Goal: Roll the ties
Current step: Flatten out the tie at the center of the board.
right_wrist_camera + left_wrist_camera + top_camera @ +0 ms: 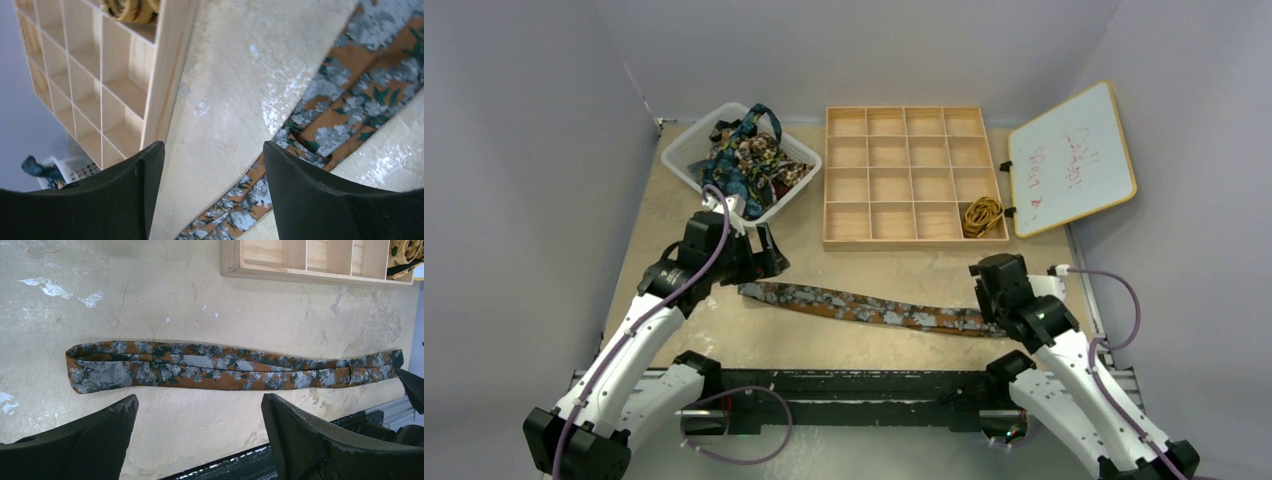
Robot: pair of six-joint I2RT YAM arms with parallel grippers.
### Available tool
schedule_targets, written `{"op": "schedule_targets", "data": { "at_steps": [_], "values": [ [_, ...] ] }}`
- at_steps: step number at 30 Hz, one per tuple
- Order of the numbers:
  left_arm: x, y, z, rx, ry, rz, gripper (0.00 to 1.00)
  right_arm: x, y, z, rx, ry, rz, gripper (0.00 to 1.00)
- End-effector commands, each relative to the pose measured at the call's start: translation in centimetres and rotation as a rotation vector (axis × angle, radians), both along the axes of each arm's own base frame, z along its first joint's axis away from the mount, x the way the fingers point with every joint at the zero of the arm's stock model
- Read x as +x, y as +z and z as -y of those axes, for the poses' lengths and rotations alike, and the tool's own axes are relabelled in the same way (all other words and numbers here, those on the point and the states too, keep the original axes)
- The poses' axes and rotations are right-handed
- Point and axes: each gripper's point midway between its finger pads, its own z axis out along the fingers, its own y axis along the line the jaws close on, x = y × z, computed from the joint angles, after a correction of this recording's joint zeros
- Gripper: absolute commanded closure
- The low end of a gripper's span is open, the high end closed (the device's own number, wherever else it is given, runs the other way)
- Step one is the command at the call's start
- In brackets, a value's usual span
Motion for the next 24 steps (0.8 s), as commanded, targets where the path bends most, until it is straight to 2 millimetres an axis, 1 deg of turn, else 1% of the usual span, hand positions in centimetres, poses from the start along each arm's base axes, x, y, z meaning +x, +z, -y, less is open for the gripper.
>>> {"op": "schedule_targets", "data": {
  "at_steps": [1, 2, 3, 5, 7, 9, 10, 11, 12, 13, 14, 15, 17, 18, 21, 23, 24],
  "values": [
    [0.6, 1.1, 0.3, -0.009, -0.021, 0.041, 0.08, 3.0, 3.8, -1.2, -0.129, 0.203, 0.141, 0.24],
    [0.6, 1.1, 0.3, -0.009, -0.022, 0.037, 0.08, 4.4, 4.6, -3.5, -0.149, 0.373, 0.209, 0.23],
    [0.6, 1.0, 0.3, -0.008, -0.021, 0.035, 0.08, 5.1, 4.8, -4.8, -0.160, 0.461, 0.237, 0.23],
    [0.7, 0.8, 0.5, -0.015, -0.026, 0.033, 0.08, 6.2, 5.1, -9.0, -0.145, 0.713, 0.312, 0.24],
    [0.7, 0.6, 0.7, -0.023, -0.030, 0.021, 0.08, 6.0, 4.6, -13.3, -0.107, 0.972, 0.359, 0.24],
    [0.7, 0.3, 0.8, -0.026, -0.034, 0.008, 0.08, 4.6, 3.8, -17.3, -0.076, 1.194, 0.381, 0.24],
    [0.7, 0.0, 0.9, -0.026, -0.036, -0.003, 0.08, 3.9, 2.8, -19.3, -0.107, 1.295, 0.371, 0.24],
    [0.6, -0.2, 0.9, -0.025, -0.035, -0.012, 0.08, 2.9, 3.0, -21.3, -0.129, 1.370, 0.393, 0.23],
    [0.6, -0.4, 0.9, -0.024, -0.032, -0.019, 0.08, 1.8, 2.4, -23.4, -0.171, 1.469, 0.404, 0.23],
    [0.6, -0.6, 0.9, -0.025, -0.026, -0.028, 0.08, 0.1, 1.2, -25.5, -0.185, 1.573, 0.396, 0.24],
    [0.5, -0.9, 0.8, -0.023, -0.022, -0.037, 0.08, -0.3, 0.7, -26.6, -0.202, 1.622, 0.405, 0.24],
    [0.5, -1.1, 0.8, -0.024, -0.014, -0.050, 0.08, -1.2, 0.3, -28.1, -0.233, 1.678, 0.420, 0.24],
    [0.4, -1.5, 0.8, -0.025, -0.001, -0.072, 0.08, -1.1, -0.6, -29.2, -0.371, 1.685, 0.450, 0.23],
    [0.4, -1.6, 0.8, -0.027, 0.004, -0.081, 0.08, -1.7, -0.7, -29.8, -0.432, 1.721, 0.495, 0.21],
    [0.3, -2.0, 0.8, -0.028, 0.013, -0.100, 0.08, -2.9, 0.1, -31.6, -0.585, 1.821, 0.637, 0.14],
    [0.4, -2.3, 0.5, -0.017, 0.032, -0.112, 0.08, -2.8, 0.2, -32.3, -0.683, 1.874, 0.689, 0.09],
    [0.4, -2.4, 0.4, -0.012, 0.044, -0.116, 0.08, -2.5, -0.1, -32.6, -0.718, 1.892, 0.697, 0.07]
  ]
}}
